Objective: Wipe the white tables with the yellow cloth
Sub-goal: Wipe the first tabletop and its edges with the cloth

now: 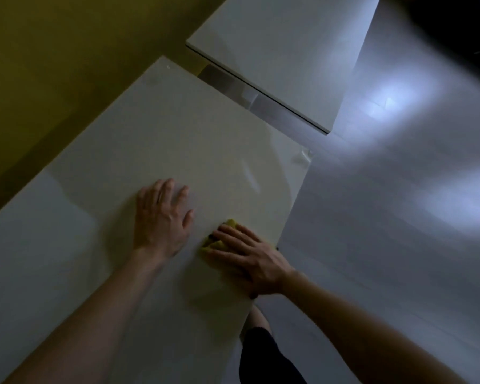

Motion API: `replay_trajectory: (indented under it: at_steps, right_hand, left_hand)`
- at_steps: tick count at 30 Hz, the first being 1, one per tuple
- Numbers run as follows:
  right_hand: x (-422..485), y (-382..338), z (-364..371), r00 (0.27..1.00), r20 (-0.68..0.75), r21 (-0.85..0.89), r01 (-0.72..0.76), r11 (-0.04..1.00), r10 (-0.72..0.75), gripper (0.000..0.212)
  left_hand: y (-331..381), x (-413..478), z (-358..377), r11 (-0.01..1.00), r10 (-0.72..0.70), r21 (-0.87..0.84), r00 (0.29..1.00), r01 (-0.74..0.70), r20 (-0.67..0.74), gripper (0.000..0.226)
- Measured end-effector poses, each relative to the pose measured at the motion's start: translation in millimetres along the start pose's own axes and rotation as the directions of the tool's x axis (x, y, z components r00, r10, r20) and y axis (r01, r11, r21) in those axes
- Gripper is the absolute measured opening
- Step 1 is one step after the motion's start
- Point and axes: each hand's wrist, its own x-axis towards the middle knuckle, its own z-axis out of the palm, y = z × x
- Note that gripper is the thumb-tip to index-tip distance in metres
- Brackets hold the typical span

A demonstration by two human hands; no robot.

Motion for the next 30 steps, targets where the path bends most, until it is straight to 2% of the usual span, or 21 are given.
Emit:
replay_trajectory:
  at_steps: [2,3,6,8,9,10,12,13,15,17,18,20,22,23,24,25,26,27,28,29,30]
  right_hand:
    - [11.1,56.3,-15.7,0.974,-0.083,-0.022,-0.213,0.977,0.21,0.072]
    - [18.4,85.3,-25.7,0.916,-0.15,-0.008,-0.378,0.926,0.373,0.07]
    - [40.8,140.6,-46.1,0.608,-0.257,0.101,-0.756,0.646,0.751,0.076]
    - [56.7,128.8,-37.9,0.51,-0.276,0.131,-0.82,0.557,0.815,0.083]
    - [60.2,107.4,-32.0,0.534,-0.286,0.103,-0.808,0.58,0.796,0.085]
    - [57.1,81.0,-25.9,0.625,-0.279,0.064,-0.746,0.663,0.729,0.083]
    - [36.7,38.6,-12.8,0.885,-0.155,-0.014,-0.447,0.895,0.44,0.076]
    - [24.0,34.6,-9.9,0.962,-0.088,-0.033,-0.262,0.965,0.258,0.072]
    - [11.7,64.2,-19.4,0.997,-0.032,-0.016,-0.066,0.998,0.066,0.07]
    - [24.7,115.8,-37.4,0.964,-0.085,-0.035,-0.255,0.966,0.251,0.071]
    - [37.3,141.9,-48.3,0.892,-0.147,-0.017,-0.433,0.901,0.427,0.07]
    - [68.7,181.2,-63.3,0.633,-0.248,0.096,-0.737,0.669,0.733,0.07]
    - [110.3,178.9,-58.6,0.374,-0.285,0.192,-0.88,0.435,0.883,0.076]
    - [128.3,159.4,-51.8,0.35,-0.303,0.182,-0.892,0.414,0.887,0.078]
    - [142.1,131.5,-44.4,0.431,-0.306,0.157,-0.856,0.492,0.849,0.079]
    - [150.3,102.2,-37.8,0.611,-0.295,0.106,-0.743,0.66,0.735,0.078]
    - [151.1,77.4,-31.1,0.817,-0.25,0.048,-0.525,0.85,0.519,0.074]
    - [146.0,60.7,-25.6,0.952,-0.171,-0.008,-0.26,0.966,0.255,0.069]
    - [138.8,59.8,-23.1,0.995,-0.094,-0.044,-0.03,0.999,0.026,0.066]
    - [133.0,73.0,-26.7,0.992,-0.063,-0.049,0.11,0.993,-0.113,0.064]
    - [130.0,93.1,-32.4,0.99,-0.071,-0.046,0.121,0.992,-0.124,0.064]
  left_hand:
    - [3.0,1.8,3.4,1.0,-0.007,0.007,1.0,0.007,0.003,0.064]
    - [3.1,1.3,5.0,1.0,-0.007,0.009,1.0,0.007,-0.002,0.064]
    - [3.3,-1.4,7.9,1.0,-0.01,0.019,1.0,0.01,-0.014,0.064]
    - [4.6,-1.5,8.8,0.999,-0.023,0.03,0.999,0.024,-0.026,0.064]
    - [5.7,-2.2,8.8,0.999,-0.022,0.035,0.999,0.023,-0.03,0.064]
    - [7.3,-3.6,8.3,0.999,-0.016,0.037,0.999,0.017,-0.033,0.064]
    - [8.2,-4.6,6.7,0.999,-0.009,0.045,0.999,0.01,-0.033,0.065]
    - [7.7,-3.7,6.0,0.999,-0.007,0.051,1.0,0.008,-0.028,0.065]
    - [7.6,-1.5,4.9,0.998,-0.004,0.055,1.0,0.005,-0.015,0.066]
    - [9.4,0.6,4.0,0.999,-0.007,0.052,1.0,0.008,-0.024,0.065]
    - [9.9,0.5,3.7,0.999,-0.009,0.046,0.999,0.011,-0.031,0.064]
    - [8.7,1.4,3.0,0.999,-0.015,0.04,0.999,0.017,-0.037,0.063]
    - [7.0,2.9,2.4,0.998,-0.019,0.052,1.0,0.02,-0.017,0.063]
    - [6.4,3.7,0.2,0.998,-0.023,0.054,1.0,0.023,0.001,0.064]
    - [5.4,5.5,-5.3,0.998,-0.027,0.051,0.999,0.026,0.026,0.067]
    - [3.3,9.6,-13.1,0.999,-0.033,0.04,0.998,0.031,0.057,0.072]
    - [-1.0,15.5,-21.0,0.999,-0.046,0.02,0.995,0.045,0.088,0.079]
    - [-7.9,22.4,-27.1,0.997,-0.074,0.01,0.989,0.074,0.125,0.089]
    - [-15.9,28.9,-31.9,0.993,-0.115,0.026,0.981,0.112,0.156,0.103]
    - [-23.3,34.1,-36.7,0.986,-0.163,0.058,0.968,0.154,0.189,0.12]
    - [-29.0,37.4,-41.6,0.976,-0.215,0.086,0.95,0.201,0.225,0.137]
